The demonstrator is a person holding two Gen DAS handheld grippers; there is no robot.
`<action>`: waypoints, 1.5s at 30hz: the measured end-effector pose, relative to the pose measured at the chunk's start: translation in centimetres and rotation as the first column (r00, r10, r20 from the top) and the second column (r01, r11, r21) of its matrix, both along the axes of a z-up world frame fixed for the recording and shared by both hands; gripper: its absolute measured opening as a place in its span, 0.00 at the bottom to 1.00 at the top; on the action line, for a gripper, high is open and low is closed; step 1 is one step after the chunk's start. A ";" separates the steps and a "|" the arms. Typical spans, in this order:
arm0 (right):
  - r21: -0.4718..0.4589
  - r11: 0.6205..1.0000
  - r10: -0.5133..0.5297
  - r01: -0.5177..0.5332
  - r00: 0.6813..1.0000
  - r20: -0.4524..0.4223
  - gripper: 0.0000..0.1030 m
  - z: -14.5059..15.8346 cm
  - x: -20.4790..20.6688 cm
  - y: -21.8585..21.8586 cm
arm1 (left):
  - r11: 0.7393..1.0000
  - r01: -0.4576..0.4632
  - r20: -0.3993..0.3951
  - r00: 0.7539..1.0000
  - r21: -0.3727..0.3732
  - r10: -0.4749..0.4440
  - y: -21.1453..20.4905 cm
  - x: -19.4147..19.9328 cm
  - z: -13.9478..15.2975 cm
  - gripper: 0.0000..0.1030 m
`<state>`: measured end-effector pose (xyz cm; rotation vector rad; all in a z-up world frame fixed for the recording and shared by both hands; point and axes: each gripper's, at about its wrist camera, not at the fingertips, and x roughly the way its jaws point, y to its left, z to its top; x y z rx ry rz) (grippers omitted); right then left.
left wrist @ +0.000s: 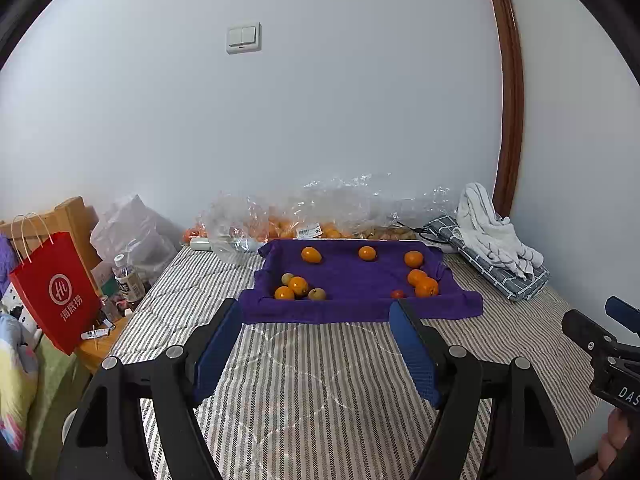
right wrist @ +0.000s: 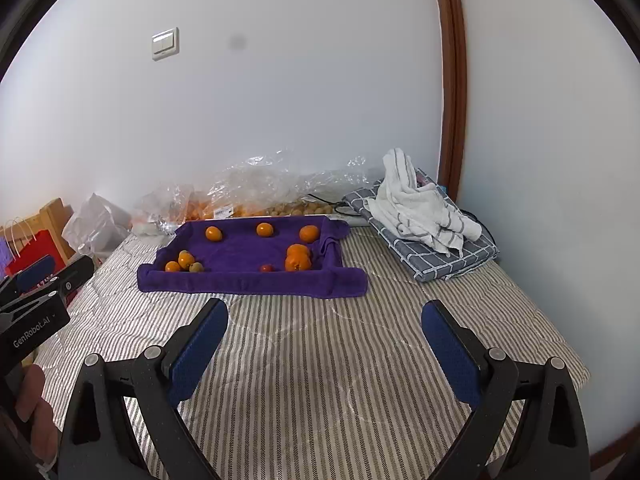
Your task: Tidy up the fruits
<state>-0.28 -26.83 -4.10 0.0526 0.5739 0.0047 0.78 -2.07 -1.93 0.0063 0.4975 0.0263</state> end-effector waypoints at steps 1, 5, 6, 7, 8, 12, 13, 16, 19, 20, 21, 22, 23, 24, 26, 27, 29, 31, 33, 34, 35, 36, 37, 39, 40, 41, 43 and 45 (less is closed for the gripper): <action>-0.001 1.000 -0.001 0.001 1.000 0.000 0.94 0.0 0.0 0.0 | 1.000 -0.001 0.001 1.000 0.000 0.001 0.0 0.0 0.1 0.72; 0.001 1.000 0.000 0.000 1.000 0.002 0.94 0.0 -0.1 0.0 | 1.000 -0.002 0.004 1.000 0.001 0.002 -0.3 0.0 0.3 0.73; 0.001 1.000 0.000 0.000 1.000 0.002 0.94 0.0 0.0 0.0 | 1.000 -0.002 0.004 1.000 0.002 0.002 -0.3 0.0 0.3 0.73; 0.001 1.000 0.000 0.000 1.000 0.003 0.94 0.0 0.0 0.0 | 1.000 -0.002 0.004 1.000 0.002 0.002 -0.3 0.0 0.3 0.73; 0.002 1.000 0.001 -0.001 1.000 0.002 0.94 0.0 0.0 0.0 | 1.000 -0.002 0.004 1.000 0.002 0.002 -0.3 0.0 0.3 0.73; 0.001 1.000 0.001 -0.001 1.000 0.003 0.94 0.0 0.0 0.0 | 1.000 -0.003 0.003 1.000 0.003 0.003 -0.4 0.0 0.4 0.73; 0.000 1.000 0.001 -0.001 1.000 0.004 0.94 0.0 -0.1 0.0 | 1.000 -0.004 0.003 1.000 0.003 0.004 -0.4 0.0 0.3 0.73; -0.001 1.000 0.001 -0.001 1.000 0.005 0.94 0.1 0.0 0.1 | 1.000 -0.005 0.004 1.000 0.004 0.005 -0.4 0.0 0.3 0.73; 0.000 1.000 0.002 -0.002 1.000 0.004 0.94 0.1 -0.1 0.1 | 1.000 -0.004 0.006 1.000 0.005 0.003 -0.4 0.0 0.4 0.73; -0.001 1.000 0.001 -0.001 1.000 0.005 0.94 0.1 -0.1 0.1 | 1.000 -0.006 0.005 1.000 0.005 0.006 -0.4 -0.1 0.4 0.73; -0.003 1.000 0.000 0.000 1.000 0.004 0.94 0.1 0.0 0.1 | 1.000 -0.006 0.005 1.000 0.005 0.006 -0.4 -0.1 0.4 0.73; -0.003 1.000 0.000 0.000 1.000 0.004 0.94 0.1 -0.1 0.2 | 1.000 -0.005 0.005 1.000 0.006 0.004 -0.3 0.0 0.4 0.73; -0.003 1.000 0.001 -0.001 1.000 0.005 0.94 0.2 -0.1 0.2 | 1.000 -0.005 0.005 1.000 0.006 0.005 -0.3 0.0 0.4 0.73; -0.004 1.000 0.001 -0.001 1.000 0.005 0.94 0.2 -0.1 0.2 | 1.000 -0.005 0.005 1.000 0.005 0.005 -0.3 0.0 0.4 0.73; -0.004 1.000 0.002 -0.002 1.000 0.005 0.94 0.2 -0.1 0.2 | 1.000 -0.005 0.005 1.000 0.005 0.005 -0.3 0.0 0.4 0.73; -0.004 1.000 0.002 -0.002 1.000 0.006 0.94 0.2 -0.1 0.2 | 1.000 -0.005 0.006 1.000 0.006 0.005 -0.4 0.0 0.4 0.73; -0.006 1.000 0.003 -0.003 1.000 0.007 0.94 0.3 0.0 0.2 | 1.000 -0.006 0.007 1.000 0.007 0.006 -0.4 0.0 0.5 0.73; -0.007 1.000 0.004 -0.004 1.000 0.008 0.94 0.4 0.0 0.2 | 1.000 -0.003 0.007 1.000 0.006 0.003 -0.2 0.0 0.5 0.73; -0.006 1.000 0.006 -0.006 1.000 0.011 0.94 0.4 -0.1 0.2 | 1.000 -0.005 0.006 1.000 0.007 0.005 -0.2 0.1 0.6 0.73; -0.007 1.000 0.006 -0.006 1.000 0.012 0.94 0.4 -0.1 0.2 | 1.000 -0.004 0.006 1.000 0.006 0.004 -0.1 0.1 0.6 0.73; -0.008 1.000 0.006 -0.006 1.000 0.012 0.94 0.4 -0.1 0.1 | 1.000 -0.003 0.007 1.000 0.006 0.003 -0.1 0.1 0.6 0.73; -0.008 1.000 0.005 -0.005 1.000 0.012 0.94 0.5 0.0 0.1 | 1.000 -0.004 0.008 1.000 0.006 0.004 -0.1 0.1 0.7 0.73; -0.008 1.000 0.006 -0.006 1.000 0.013 0.94 0.5 0.0 0.1 | 1.000 -0.002 0.009 1.000 0.007 0.002 0.0 0.1 0.6 0.73; -0.007 1.000 0.008 -0.008 1.000 0.014 0.94 0.5 0.0 0.1 | 1.000 -0.001 0.010 1.000 0.007 0.001 0.1 0.1 0.7 0.73; -0.008 1.000 0.009 -0.008 1.000 0.015 0.94 0.4 0.0 0.1 | 1.000 -0.001 0.009 1.000 0.007 0.001 0.0 0.1 0.7 0.73; -0.009 1.000 0.007 -0.007 1.000 0.014 0.94 0.4 0.0 0.1 | 1.000 0.000 0.010 1.000 0.007 0.000 0.1 0.1 0.7 0.73; -0.010 1.000 0.008 -0.008 1.000 0.014 0.94 0.4 0.0 0.1 | 1.000 -0.001 0.010 1.000 0.006 0.001 0.1 0.1 0.7 0.73; -0.010 1.000 0.007 -0.007 1.000 0.014 0.94 0.4 0.1 0.1 | 1.000 0.000 0.010 1.000 0.004 0.000 0.2 0.2 0.9 0.73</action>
